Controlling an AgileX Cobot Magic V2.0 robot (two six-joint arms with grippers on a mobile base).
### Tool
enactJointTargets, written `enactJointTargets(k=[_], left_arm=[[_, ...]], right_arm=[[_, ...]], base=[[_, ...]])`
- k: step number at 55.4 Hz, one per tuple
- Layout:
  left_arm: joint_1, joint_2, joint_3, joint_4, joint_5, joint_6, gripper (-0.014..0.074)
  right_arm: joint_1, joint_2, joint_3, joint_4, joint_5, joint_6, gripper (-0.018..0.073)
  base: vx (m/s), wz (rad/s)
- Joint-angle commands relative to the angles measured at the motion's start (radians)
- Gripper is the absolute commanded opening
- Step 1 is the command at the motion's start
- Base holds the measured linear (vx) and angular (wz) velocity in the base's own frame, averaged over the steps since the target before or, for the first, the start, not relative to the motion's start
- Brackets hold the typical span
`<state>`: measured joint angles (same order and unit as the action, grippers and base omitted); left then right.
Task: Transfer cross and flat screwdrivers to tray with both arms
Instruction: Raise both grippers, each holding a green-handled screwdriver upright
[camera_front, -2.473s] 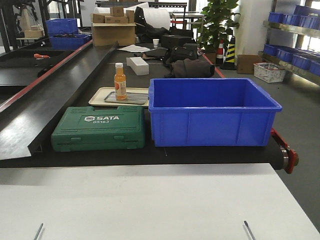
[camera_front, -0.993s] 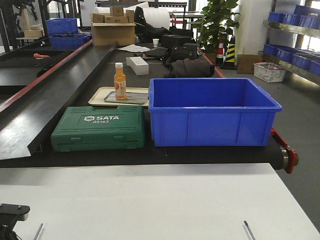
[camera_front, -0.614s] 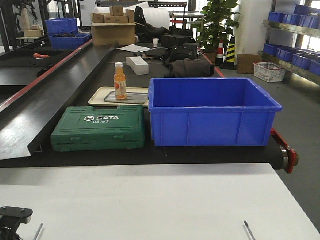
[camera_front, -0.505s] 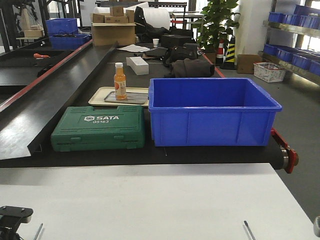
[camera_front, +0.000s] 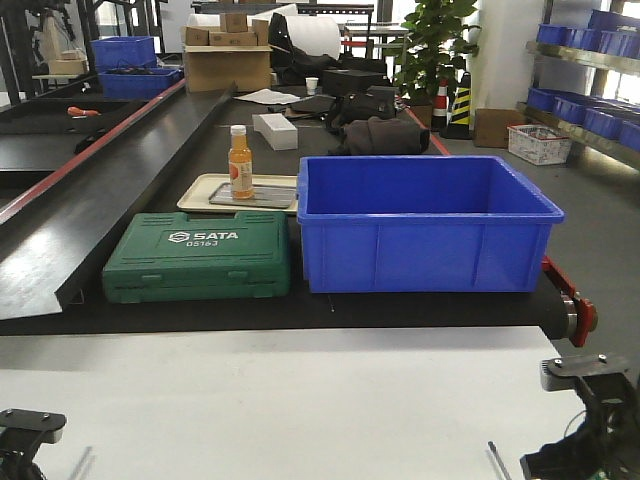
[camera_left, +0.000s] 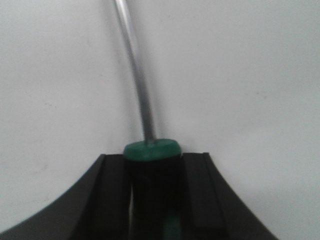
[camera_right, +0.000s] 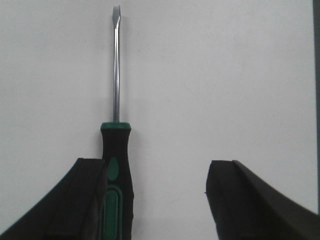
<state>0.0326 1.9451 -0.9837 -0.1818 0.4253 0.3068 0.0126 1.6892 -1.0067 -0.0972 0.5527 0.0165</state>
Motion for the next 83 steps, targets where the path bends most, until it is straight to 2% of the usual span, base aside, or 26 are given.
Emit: enactJointTargets(k=[1, 5, 7, 22, 44, 57, 73, 83], left_arm=[[-0.003, -0.016, -0.003, -0.007, 0.045, -0.005, 0.0133], [-0.003, -0.016, -0.003, -0.007, 0.045, -0.005, 0.002], [-0.003, -0.016, -0.003, -0.007, 0.045, -0.005, -0.0009], [-0.003, -0.016, -0.003, -0.007, 0.037, -0.005, -0.0007], [-0.003, -0.016, -0.003, -0.007, 0.036, -0.005, -0.0007], [-0.003, -0.016, -0.003, -0.007, 0.036, -0.005, -0.0006], [-0.003, -0.018, -0.003, -0.007, 0.035, -0.005, -0.0006], [-0.003, -0.043, -0.003, -0.007, 0.031, -0.005, -0.0006]], right_arm=[[-0.003, 0.041, -0.083, 0.037, -0.004, -0.062, 0.0505], [-0.003, 0.089, -0.107, 0.079, -0.001, -0.1, 0.0505], [-0.003, 0.115, -0.118, 0.097, -0.003, -0.123, 0.0505], [-0.003, 0.231, -0.15, 0.123, 0.049, -0.156, 0.0505], [-0.003, 0.306, -0.15, 0.161, 0.036, -0.159, 0.0475], [-0.003, 0.317, -0.15, 0.195, 0.111, -0.161, 0.0273], [-0.003, 0.317, -0.154, 0.31, 0.146, -0.165, -0.0015], [-0.003, 0.276, -0.172, 0.326, 0.141, -0.2, -0.0011]], base=[[0.0, 0.0], [0.0, 0.0], [0.0, 0.0], [0.0, 0.0], [0.0, 0.0], [0.0, 0.0], [0.0, 0.0], [0.0, 0.0]])
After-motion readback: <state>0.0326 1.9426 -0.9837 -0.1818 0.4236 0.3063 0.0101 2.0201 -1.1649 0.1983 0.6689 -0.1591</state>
